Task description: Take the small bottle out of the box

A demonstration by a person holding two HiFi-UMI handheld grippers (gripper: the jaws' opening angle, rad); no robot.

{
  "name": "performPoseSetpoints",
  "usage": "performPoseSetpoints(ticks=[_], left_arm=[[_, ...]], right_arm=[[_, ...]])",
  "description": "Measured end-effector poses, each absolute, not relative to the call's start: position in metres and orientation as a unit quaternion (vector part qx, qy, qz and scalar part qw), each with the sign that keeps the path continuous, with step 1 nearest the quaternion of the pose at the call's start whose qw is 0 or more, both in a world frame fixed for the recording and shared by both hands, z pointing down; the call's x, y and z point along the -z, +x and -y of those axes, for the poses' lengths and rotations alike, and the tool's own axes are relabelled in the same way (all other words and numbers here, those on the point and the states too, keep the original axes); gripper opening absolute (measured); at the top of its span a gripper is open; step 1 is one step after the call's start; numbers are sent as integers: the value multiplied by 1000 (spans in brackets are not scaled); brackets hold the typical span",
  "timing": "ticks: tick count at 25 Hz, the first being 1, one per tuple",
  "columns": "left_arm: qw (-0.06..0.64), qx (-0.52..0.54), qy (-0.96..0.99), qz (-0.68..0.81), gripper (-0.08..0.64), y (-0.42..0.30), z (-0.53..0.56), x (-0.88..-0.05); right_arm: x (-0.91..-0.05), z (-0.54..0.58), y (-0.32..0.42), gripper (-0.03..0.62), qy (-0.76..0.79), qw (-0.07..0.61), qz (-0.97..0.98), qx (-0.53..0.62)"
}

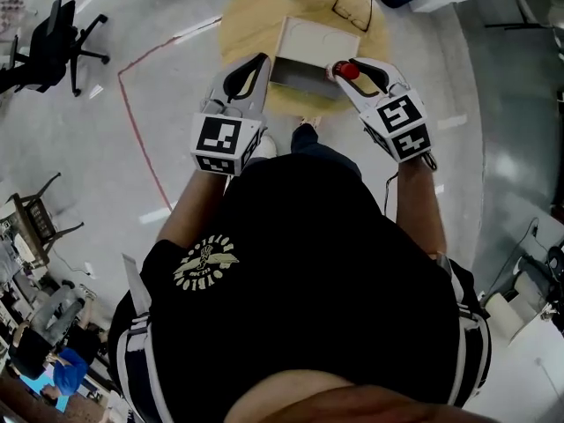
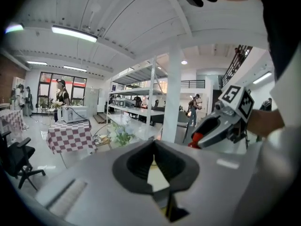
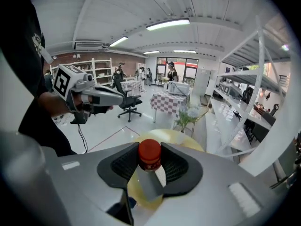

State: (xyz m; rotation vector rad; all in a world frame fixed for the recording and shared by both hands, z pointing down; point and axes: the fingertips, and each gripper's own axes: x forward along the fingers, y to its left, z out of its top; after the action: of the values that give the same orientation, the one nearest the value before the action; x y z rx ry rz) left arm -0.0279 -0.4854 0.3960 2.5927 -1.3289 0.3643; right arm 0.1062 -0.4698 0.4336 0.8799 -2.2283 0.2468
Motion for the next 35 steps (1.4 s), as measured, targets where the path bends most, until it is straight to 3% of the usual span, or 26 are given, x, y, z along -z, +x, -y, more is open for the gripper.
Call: performPoseSetpoints(ticks=[8,16,27,35], left_arm=[[78,-103,891,436,0,-41,458,-358],[64,-94,900,421,0,-44,438,-345],[98,-128,889,428,0,-46,439,-389],[129,-175,874,434,0,-34,478,-447]], right_arm=[[-327,449,91,152,366,317,875,-21],[-310,434,84,153,377,311,872,-13],[-396,444,102,153,369,343,860,-89],[-521,490,127,152,381,355,839,-156]])
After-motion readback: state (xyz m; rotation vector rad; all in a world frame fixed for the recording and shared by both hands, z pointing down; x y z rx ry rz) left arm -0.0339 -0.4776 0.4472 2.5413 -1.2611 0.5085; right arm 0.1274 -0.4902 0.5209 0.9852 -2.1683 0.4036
